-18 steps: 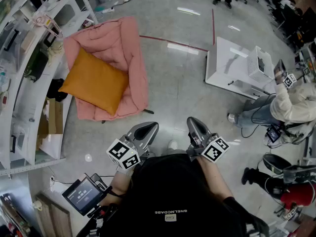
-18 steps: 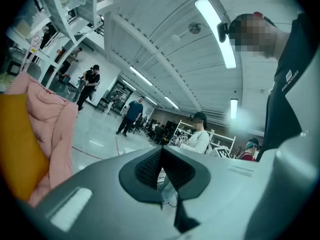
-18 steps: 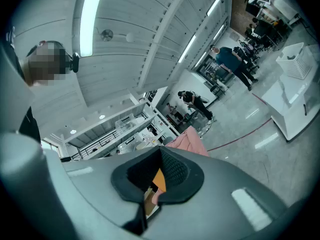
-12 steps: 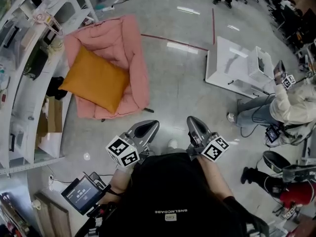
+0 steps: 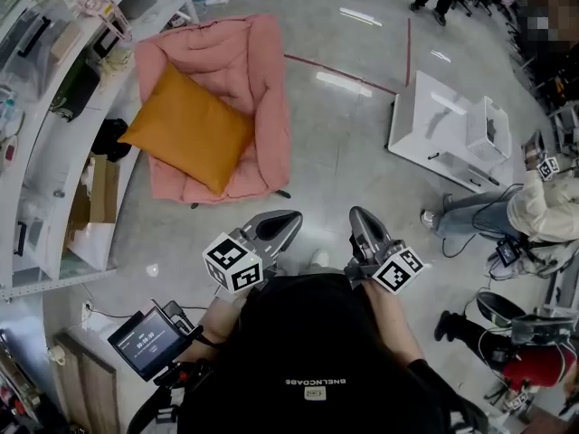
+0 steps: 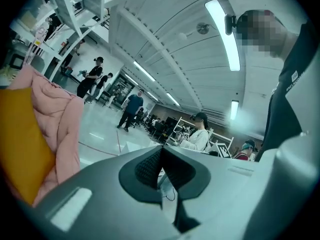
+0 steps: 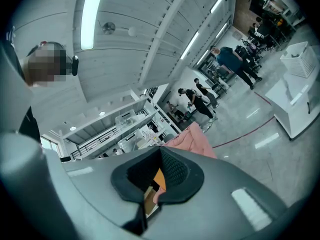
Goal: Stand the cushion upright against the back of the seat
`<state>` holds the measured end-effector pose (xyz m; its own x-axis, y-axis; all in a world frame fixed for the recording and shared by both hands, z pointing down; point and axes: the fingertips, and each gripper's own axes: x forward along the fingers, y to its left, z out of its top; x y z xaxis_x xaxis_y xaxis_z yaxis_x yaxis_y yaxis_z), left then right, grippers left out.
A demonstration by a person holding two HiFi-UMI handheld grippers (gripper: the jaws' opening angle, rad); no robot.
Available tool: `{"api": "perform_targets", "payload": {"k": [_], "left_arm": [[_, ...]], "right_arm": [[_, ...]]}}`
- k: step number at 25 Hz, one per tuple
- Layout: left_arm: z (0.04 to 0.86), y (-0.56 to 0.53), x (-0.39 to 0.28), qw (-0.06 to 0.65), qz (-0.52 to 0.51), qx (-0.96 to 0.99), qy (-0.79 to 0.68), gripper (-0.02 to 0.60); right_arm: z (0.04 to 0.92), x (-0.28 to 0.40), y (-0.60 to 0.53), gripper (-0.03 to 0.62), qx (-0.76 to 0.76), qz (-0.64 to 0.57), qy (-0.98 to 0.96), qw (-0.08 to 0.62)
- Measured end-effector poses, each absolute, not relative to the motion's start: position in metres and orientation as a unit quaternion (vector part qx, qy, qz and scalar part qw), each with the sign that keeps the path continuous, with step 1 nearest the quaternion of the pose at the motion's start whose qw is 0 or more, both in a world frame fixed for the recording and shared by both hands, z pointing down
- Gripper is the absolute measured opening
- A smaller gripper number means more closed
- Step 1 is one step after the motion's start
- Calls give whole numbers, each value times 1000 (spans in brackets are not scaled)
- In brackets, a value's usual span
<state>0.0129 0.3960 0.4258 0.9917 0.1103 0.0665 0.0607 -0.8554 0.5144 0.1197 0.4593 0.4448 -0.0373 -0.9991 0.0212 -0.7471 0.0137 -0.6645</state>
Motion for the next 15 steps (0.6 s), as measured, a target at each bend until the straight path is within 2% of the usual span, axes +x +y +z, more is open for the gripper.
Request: {"api": "perform_targets", "payload": {"k": [15], "left_arm": [[445,344,-46,235,60,970,14,20]], "right_arm": [[452,72,404,0,-654,-265,666,241]]}}
